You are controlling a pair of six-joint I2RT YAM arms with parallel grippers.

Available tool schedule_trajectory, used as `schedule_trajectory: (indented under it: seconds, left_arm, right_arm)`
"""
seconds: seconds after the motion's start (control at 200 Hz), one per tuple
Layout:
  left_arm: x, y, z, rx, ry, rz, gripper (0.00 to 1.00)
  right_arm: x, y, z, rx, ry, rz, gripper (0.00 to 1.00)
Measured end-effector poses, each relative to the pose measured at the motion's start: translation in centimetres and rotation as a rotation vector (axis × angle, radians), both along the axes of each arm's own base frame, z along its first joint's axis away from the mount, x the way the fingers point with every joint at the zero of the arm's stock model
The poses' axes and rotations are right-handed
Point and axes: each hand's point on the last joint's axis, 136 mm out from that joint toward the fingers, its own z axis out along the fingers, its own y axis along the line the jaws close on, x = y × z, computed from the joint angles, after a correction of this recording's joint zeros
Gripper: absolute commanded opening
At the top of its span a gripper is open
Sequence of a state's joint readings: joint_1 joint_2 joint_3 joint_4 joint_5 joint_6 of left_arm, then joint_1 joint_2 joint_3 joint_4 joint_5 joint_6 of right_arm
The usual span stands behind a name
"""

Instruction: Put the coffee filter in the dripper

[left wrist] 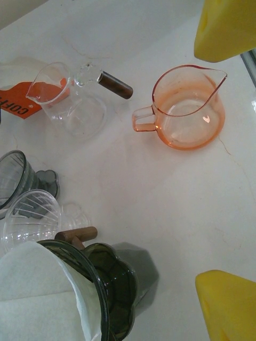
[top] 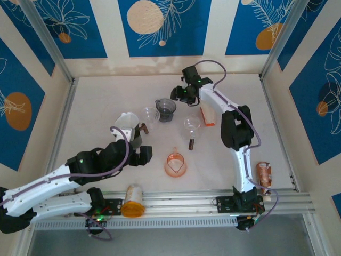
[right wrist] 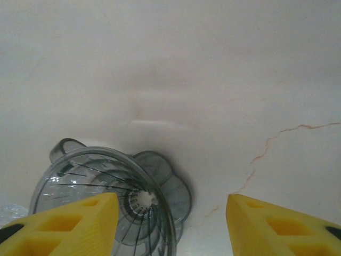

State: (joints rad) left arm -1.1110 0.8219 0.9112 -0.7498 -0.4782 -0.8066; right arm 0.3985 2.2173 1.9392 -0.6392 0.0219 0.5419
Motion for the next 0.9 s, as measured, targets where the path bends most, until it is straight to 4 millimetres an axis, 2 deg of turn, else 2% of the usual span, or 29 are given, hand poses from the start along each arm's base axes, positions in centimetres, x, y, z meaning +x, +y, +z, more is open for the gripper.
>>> schedule_trajectory:
  seconds: [0.195, 0.35, 0.455, 0.59, 0.9]
  left_arm:
    - [0.2, -0.1, -0.3, 0.019, 0.000, 0.008, 1.00]
    - [0.3, -0.2, -0.8, 0.036, 0.007, 0.010, 1.00]
    - [0.4, -0.2, -0.9, 0.040, 0.009, 0.011, 1.00]
    - [0.4, -0.2, -1.0, 0.043, 0.010, 0.012, 1.00]
    - [0.4, -0.1, -1.0, 0.041, 0.010, 0.012, 1.00]
  right_arm:
    - [-0.8, 1.3, -1.2, 0.072, 0.058, 0.067, 0.56]
    - [-1.3, 2.2, -1.2, 0.102, 0.068, 0.112, 0.46]
    - [-1.5, 2.5, -2.1, 0.104, 0.085, 0.128, 0.42]
    - [-1.8, 2.6, -3.4, 0.098, 0.115, 0.134, 0.29]
    - [-1.9, 2.2, -2.9, 0.097, 0.108, 0.121, 0.06]
